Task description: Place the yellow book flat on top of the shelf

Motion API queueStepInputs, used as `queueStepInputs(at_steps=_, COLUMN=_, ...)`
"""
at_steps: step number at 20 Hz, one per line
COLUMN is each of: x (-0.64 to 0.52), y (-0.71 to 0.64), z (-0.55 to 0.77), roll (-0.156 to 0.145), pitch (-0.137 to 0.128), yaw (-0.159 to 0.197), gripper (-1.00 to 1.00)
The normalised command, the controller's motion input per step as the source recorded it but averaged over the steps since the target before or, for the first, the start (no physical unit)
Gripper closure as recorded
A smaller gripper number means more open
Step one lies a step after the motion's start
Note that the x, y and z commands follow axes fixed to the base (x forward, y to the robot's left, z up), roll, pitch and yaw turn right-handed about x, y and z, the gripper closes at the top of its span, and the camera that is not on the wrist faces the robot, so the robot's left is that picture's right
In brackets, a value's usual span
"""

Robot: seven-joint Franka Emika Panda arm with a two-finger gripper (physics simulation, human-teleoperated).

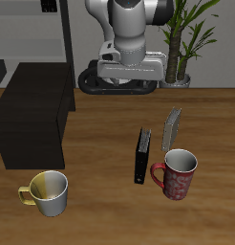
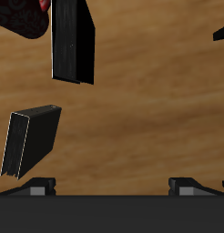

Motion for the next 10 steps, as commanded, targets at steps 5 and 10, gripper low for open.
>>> queueStepInputs(at_steps=5, x=-0.05, y=0.48, z=-0.11, roll=0.019, pitch=-0.01, yaw=-0.044, gripper=-1.0)
queueStepInputs(at_steps=10, x=-0.15, y=0.5, z=-0.18, roll=0.014, pitch=-0.051, yaw=-0.039, gripper=-1.0)
